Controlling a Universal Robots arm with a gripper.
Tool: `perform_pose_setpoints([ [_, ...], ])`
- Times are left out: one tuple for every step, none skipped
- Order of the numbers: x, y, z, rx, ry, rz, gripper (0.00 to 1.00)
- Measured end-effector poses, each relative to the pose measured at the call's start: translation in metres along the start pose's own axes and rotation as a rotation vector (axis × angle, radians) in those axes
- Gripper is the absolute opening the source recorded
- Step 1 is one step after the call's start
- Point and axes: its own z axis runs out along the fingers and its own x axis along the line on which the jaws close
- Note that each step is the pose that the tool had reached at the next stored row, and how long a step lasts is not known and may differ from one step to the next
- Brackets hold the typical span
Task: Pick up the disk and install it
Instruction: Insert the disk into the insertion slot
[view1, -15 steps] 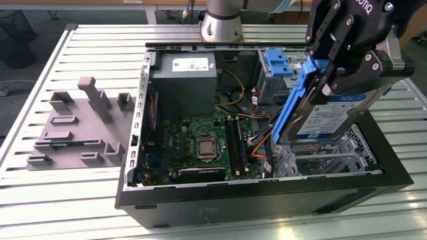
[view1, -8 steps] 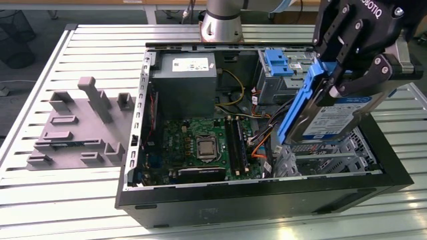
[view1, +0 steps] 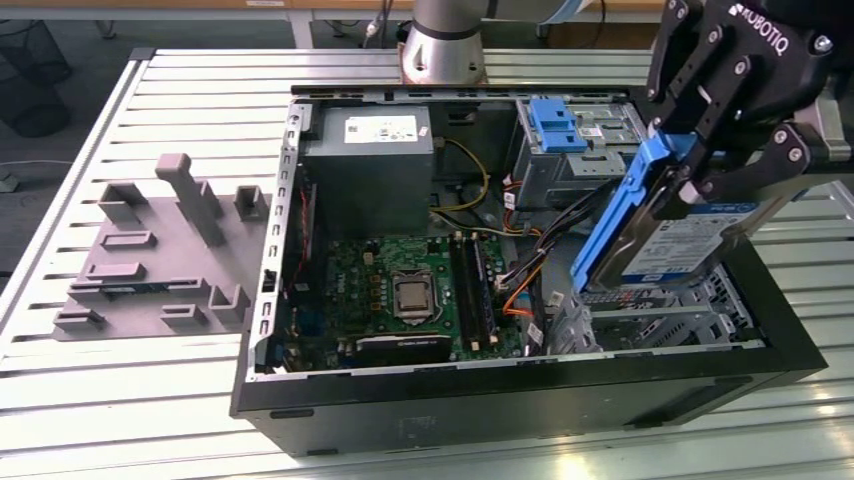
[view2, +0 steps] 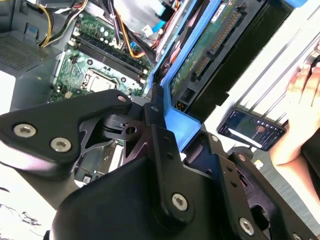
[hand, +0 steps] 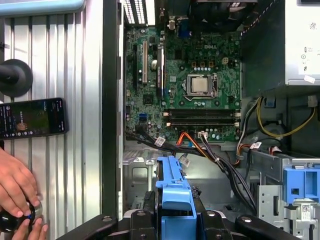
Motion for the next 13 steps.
perform_pose_setpoints([
  [0.0002,-0.0011,0.0007,0.0000,-0.0001,0.000,0.36],
  [0.0005,-0.0023,0.0015,0.0001,0.0001,0.000,0.36],
  [0.0009,-0.0038,0.0023,0.0000,0.0001,0.000,0.36],
  [0.0011,-0.0055,0.0032,0.0001,0.0000,0.000,0.36],
  [0.0013,-0.0068,0.0039,0.0001,0.0000,0.000,0.36],
  [0.0013,-0.0072,0.0040,0.0001,0.0001,0.000,0.36],
  [0.0013,-0.0071,0.0040,0.0000,0.0003,0.000,0.36],
  [0.0013,-0.0072,0.0040,0.0000,0.0003,0.000,0.36],
  [0.0013,-0.0072,0.0041,0.0001,0.0002,0.000,0.36],
  [0.0014,-0.0072,0.0043,0.0001,0.0000,0.000,0.36],
  [0.0015,-0.0072,0.0044,0.0001,0.0000,0.000,0.36],
  [0.0015,-0.0072,0.0044,0.0001,0.0000,0.000,0.36],
  [0.0015,-0.0072,0.0044,0.0001,0.0000,0.000,0.36],
])
